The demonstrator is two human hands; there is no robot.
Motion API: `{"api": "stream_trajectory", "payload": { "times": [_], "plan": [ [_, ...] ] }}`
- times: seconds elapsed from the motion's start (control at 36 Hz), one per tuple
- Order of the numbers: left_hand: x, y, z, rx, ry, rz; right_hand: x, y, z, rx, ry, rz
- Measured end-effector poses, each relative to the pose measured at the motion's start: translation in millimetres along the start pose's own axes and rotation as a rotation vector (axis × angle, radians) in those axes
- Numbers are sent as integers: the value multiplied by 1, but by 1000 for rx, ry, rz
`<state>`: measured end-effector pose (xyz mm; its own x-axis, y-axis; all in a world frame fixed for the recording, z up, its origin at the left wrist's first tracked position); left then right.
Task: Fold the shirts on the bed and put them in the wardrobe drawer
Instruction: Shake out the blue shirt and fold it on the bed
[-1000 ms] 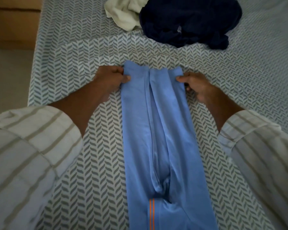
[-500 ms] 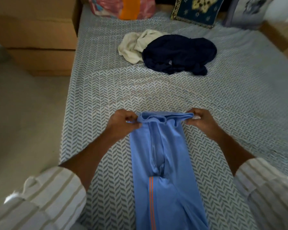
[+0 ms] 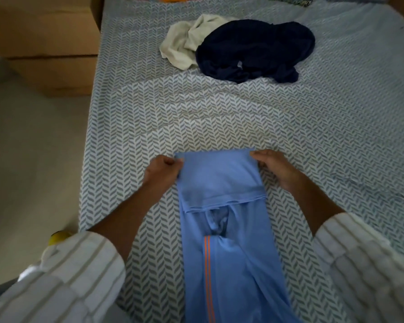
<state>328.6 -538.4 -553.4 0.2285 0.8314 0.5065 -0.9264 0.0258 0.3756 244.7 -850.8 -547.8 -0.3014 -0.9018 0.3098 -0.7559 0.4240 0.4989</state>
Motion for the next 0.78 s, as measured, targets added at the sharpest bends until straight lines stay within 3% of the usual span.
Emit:
{"api": "stream_trajectory", "payload": {
  "times": [0.17, 0.53, 0.78],
  "plan": [
    [-5, -30, 9, 55, 20, -61, -1, -18, -7, -85, 32, 3],
    [-17, -40, 21, 16, -65, 101, 6, -28, -1, -155, -36, 10],
    [-13, -36, 27, 65, 23, -154, 0, -22, -5, -189, -50, -131]
  ]
}}
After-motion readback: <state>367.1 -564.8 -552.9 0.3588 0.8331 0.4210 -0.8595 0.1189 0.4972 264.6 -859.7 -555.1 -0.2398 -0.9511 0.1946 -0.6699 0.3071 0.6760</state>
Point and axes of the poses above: each hand's wrist, its own y-axis away from the middle knuckle, its own x-axis out of the back of the hand, z = x × y, the point moved 3 cm from there along -y, towards the middle knuckle, and after that the axes turned 4 degrees about z, right-handed, at the moved point
